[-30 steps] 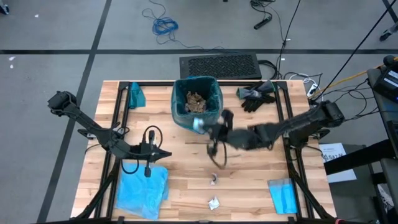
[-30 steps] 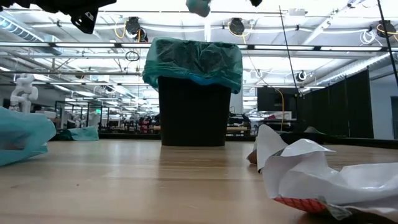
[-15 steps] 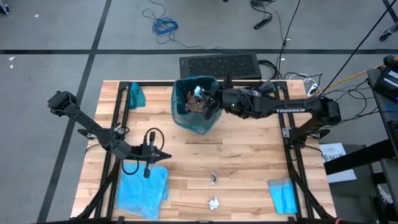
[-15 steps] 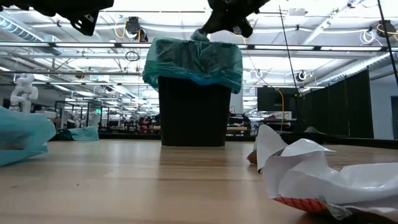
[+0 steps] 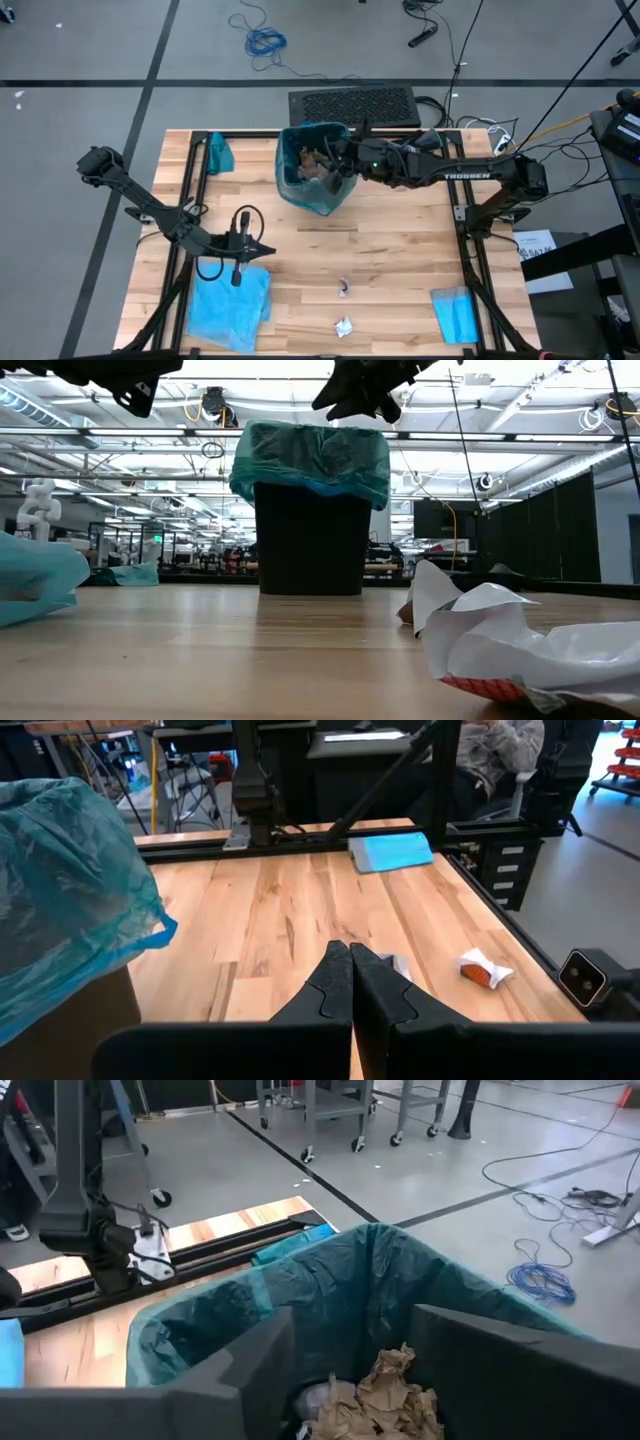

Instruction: Place trash/remove bag and relplace

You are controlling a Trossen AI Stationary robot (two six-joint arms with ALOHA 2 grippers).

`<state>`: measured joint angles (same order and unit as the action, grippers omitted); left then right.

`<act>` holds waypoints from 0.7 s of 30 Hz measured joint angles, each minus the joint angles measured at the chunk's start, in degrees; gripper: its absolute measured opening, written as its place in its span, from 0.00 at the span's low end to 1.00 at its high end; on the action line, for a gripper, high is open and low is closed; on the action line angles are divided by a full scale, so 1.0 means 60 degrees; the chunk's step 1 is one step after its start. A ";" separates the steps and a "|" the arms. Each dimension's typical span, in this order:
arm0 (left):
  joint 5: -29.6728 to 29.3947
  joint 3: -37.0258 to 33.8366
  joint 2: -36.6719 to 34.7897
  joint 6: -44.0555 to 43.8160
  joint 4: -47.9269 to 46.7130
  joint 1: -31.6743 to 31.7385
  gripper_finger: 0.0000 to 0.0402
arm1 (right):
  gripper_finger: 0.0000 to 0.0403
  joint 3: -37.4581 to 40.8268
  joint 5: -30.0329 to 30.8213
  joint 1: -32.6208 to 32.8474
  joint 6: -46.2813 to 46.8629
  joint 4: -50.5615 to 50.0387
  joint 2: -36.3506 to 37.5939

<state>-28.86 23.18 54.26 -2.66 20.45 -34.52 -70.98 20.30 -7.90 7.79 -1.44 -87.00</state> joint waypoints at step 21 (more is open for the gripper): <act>0.0098 0.0000 0.0000 -0.0091 -0.0077 0.0004 0.00 | 0.35 -0.0015 -0.0345 0.4349 0.1468 -0.2694 -0.0637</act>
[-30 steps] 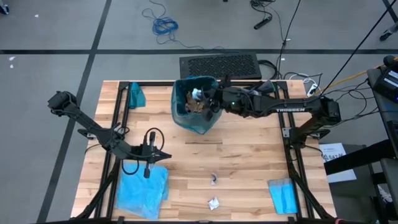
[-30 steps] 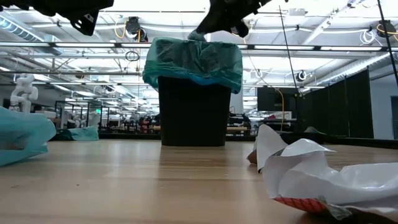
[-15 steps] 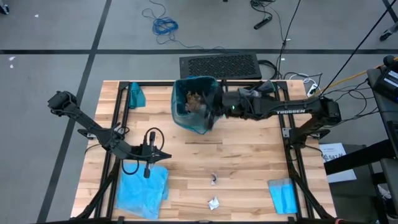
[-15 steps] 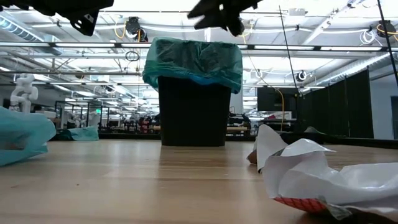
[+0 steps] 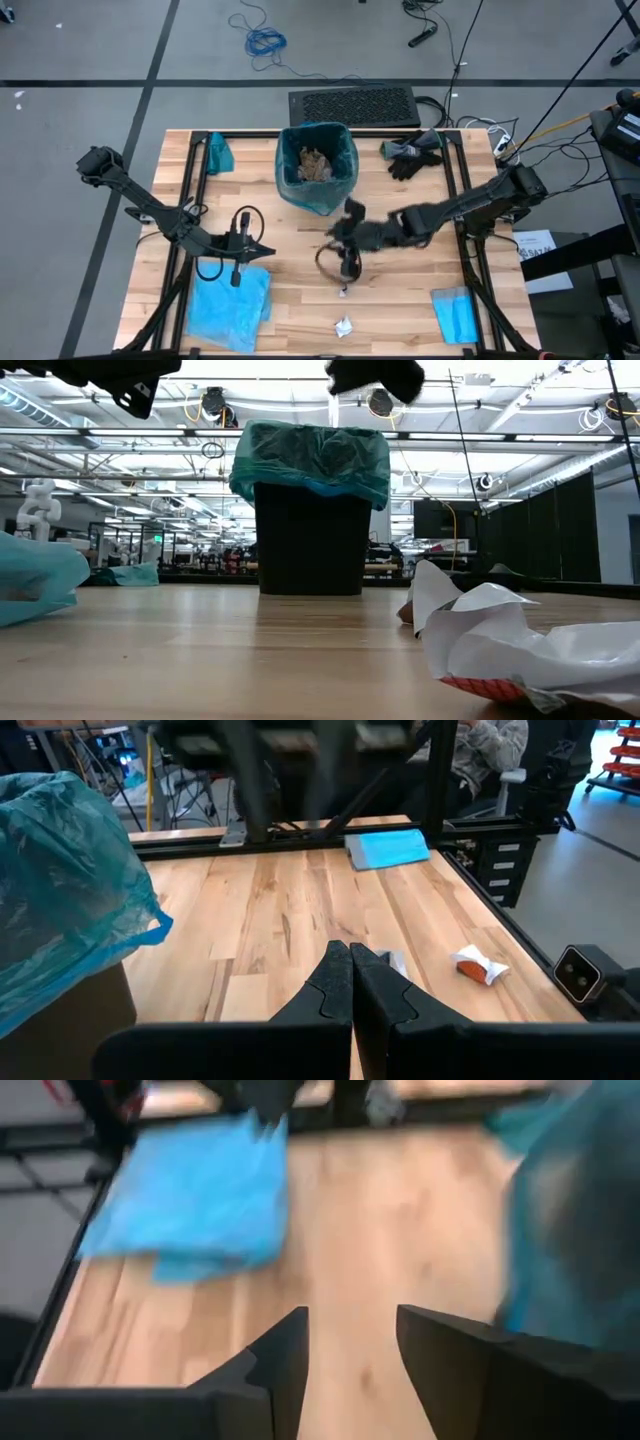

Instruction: Place trash/remove bag and relplace

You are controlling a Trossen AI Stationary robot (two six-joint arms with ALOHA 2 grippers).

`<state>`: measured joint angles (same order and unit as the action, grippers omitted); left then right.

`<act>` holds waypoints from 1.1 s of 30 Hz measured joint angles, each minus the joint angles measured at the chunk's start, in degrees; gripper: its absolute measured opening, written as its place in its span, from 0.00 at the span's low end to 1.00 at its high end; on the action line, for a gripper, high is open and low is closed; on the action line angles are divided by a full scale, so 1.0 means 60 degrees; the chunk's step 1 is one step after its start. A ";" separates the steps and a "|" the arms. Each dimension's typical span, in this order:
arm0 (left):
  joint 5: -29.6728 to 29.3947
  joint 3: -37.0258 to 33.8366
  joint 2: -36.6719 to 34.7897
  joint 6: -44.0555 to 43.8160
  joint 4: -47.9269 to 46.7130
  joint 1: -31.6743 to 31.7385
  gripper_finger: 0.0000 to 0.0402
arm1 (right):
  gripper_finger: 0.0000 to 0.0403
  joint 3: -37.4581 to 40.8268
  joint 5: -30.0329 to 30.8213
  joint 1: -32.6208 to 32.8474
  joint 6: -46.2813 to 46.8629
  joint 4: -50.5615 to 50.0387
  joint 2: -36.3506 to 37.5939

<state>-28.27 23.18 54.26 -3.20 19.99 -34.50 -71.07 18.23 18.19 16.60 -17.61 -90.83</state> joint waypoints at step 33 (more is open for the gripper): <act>0.0183 0.0000 0.0000 -0.0601 -0.0530 -0.0004 0.00 | 0.34 0.0052 0.0719 0.2361 0.6671 -0.1278 -0.2308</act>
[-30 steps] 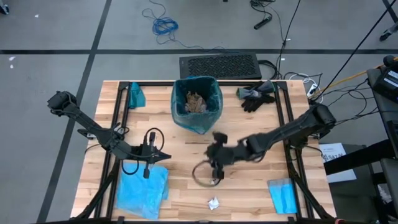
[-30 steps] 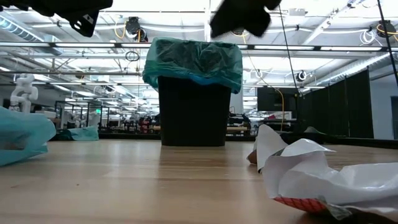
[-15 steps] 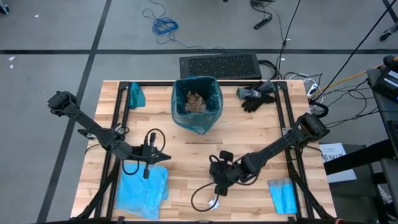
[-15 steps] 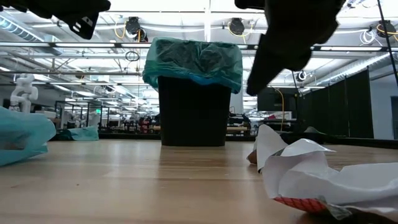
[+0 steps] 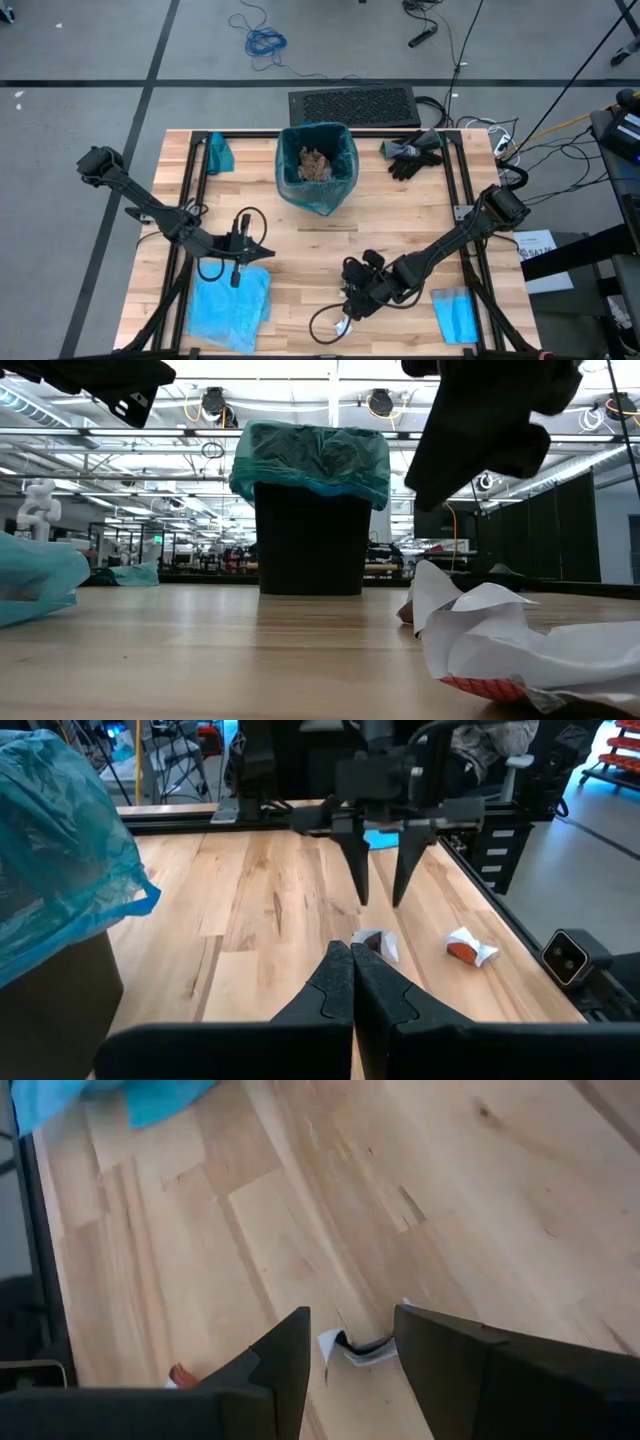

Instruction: Place trash/remove bag and relplace

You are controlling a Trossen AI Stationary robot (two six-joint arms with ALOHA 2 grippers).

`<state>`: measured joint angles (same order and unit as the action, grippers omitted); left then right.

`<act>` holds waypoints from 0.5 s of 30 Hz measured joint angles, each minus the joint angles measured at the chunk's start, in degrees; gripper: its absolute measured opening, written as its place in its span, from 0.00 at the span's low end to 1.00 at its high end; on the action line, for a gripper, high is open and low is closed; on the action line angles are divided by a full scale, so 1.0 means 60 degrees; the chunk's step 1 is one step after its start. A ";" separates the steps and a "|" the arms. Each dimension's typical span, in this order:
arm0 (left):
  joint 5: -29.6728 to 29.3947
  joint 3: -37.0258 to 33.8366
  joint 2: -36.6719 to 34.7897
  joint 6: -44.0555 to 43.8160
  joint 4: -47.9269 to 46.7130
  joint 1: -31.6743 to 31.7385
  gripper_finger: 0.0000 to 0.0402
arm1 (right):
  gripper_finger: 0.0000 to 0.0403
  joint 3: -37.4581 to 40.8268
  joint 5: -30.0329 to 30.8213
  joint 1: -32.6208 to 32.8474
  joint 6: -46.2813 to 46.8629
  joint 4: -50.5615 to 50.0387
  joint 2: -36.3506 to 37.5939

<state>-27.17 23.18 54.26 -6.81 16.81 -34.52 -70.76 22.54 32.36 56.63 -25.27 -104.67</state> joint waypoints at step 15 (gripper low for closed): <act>0.0021 0.0000 0.0000 -0.0056 -0.0153 0.0004 0.00 | 0.34 0.2258 -0.0058 -0.0163 0.0934 0.3479 -0.0093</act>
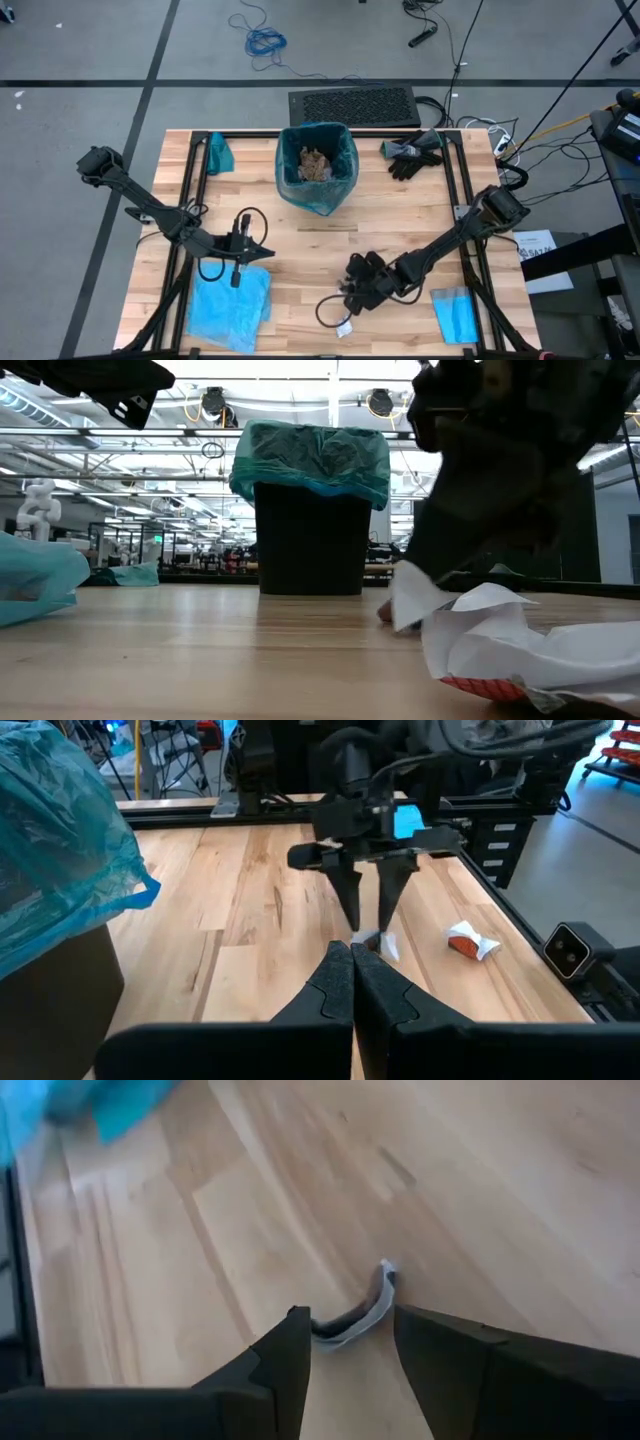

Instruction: Place trash/remove bag and relplace

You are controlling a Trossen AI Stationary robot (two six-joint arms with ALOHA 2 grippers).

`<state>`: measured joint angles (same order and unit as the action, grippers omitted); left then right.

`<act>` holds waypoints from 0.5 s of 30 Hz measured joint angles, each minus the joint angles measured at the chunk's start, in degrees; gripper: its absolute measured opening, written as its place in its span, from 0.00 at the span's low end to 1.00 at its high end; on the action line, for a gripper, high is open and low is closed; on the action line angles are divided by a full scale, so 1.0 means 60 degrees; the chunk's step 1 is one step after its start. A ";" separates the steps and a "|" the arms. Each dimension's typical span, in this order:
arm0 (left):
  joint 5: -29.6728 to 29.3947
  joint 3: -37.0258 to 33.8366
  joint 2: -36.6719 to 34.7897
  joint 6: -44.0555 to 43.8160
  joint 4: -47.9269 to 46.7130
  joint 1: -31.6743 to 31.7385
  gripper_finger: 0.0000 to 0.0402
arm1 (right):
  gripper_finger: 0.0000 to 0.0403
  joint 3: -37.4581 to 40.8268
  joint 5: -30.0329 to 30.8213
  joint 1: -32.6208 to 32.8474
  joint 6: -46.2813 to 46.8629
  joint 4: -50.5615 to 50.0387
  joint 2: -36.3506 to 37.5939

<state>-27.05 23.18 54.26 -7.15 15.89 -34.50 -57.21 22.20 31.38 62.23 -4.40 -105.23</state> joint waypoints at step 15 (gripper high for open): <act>0.0266 0.0000 0.0000 -0.0497 -0.0809 -0.0003 0.00 | 0.03 0.0553 0.1342 -0.0107 -0.0133 0.0317 0.0000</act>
<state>-25.45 23.18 54.26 -10.13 11.04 -34.52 -53.89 30.25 30.74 61.43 -2.50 -105.23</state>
